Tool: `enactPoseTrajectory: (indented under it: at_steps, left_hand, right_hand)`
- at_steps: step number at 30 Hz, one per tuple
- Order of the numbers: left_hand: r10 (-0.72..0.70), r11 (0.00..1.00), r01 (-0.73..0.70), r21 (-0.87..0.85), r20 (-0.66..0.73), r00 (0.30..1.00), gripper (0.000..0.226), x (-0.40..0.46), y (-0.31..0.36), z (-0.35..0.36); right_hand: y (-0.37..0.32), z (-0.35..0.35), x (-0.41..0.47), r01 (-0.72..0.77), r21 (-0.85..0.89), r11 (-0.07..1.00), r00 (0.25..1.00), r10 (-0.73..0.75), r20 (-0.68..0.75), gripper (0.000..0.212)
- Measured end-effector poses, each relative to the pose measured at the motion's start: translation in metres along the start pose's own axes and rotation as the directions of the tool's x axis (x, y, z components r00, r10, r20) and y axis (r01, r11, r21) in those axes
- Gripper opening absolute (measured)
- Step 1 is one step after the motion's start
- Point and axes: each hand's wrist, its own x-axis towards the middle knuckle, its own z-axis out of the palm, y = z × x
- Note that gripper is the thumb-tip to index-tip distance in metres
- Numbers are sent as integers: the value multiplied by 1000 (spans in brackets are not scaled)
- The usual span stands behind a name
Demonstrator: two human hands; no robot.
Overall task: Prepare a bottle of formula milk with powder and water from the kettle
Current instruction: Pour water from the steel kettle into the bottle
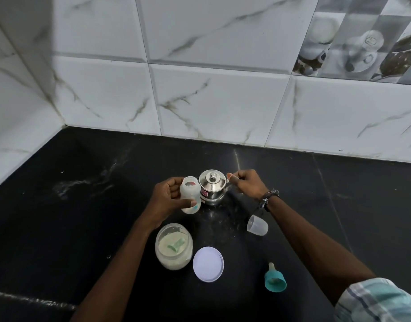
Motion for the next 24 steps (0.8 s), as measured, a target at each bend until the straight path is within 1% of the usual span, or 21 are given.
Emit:
enactPoseTrajectory:
  at_steps: [5, 9, 15, 20, 24]
  left_hand:
    - [-21, 1000, 21, -5, -10, 1000, 68, 1, -4, -2]
    - [-28, 1000, 28, -8, -1, 1000, 65, 0, -6, -1]
    - [-35, 999, 35, -11, 4, 999, 69, -1, -7, 0]
    - [-29, 999, 29, -15, 2, 1000, 67, -3, -5, 0]
    - [-28, 999, 28, -19, 0, 1000, 74, -5, -3, 2]
  right_hand:
    - [8, -1, 5, -18, 26, 1000, 990, 14, 139, 28]
    - [3, -2, 0, -44, 118, 992, 984, 22, 179, 18]
    - [-1, -2, -6, -133, 209, 969, 979, 96, 178, 15]
    - [0, -2, -9, -137, 212, 968, 980, 101, 171, 19]
    - [0, -2, -13, -131, 207, 970, 983, 99, 158, 19]
